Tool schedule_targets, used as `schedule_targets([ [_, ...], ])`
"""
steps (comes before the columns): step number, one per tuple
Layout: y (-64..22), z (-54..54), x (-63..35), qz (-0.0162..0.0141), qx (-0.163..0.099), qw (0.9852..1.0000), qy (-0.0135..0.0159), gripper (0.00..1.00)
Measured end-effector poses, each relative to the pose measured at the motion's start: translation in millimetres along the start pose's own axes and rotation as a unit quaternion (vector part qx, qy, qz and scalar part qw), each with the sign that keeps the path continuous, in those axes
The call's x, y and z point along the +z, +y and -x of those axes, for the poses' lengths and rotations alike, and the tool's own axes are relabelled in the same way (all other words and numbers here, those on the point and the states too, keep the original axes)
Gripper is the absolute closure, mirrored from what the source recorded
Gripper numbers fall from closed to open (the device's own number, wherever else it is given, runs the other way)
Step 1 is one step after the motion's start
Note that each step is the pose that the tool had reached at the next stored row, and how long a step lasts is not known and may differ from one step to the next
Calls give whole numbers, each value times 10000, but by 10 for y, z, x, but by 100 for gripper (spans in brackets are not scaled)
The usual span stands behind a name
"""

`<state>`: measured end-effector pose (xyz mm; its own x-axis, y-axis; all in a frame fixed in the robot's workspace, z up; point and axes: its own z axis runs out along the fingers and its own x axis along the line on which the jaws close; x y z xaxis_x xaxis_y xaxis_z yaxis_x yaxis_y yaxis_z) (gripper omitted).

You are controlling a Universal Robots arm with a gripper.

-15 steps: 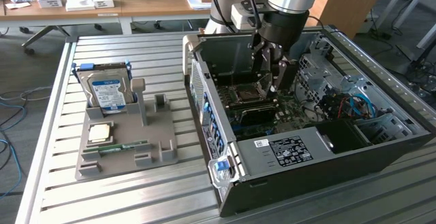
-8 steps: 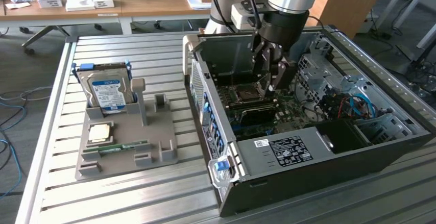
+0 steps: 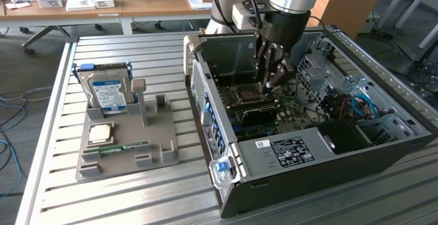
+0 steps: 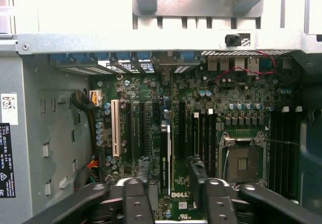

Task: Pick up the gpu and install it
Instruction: 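Press down on the gpu until it lock into place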

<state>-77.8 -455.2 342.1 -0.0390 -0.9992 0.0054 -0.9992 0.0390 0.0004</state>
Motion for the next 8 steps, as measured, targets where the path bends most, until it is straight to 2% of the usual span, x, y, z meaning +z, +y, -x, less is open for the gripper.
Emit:
schedule_targets([
  [2,0,0,0,0,0,10000,0,61],
  [3,0,0,0,0,0,10000,0,61],
  [5,0,0,0,0,0,10000,0,73],
  [6,0,0,0,0,0,10000,0,73],
  [8,0,0,0,0,0,10000,0,84],
])
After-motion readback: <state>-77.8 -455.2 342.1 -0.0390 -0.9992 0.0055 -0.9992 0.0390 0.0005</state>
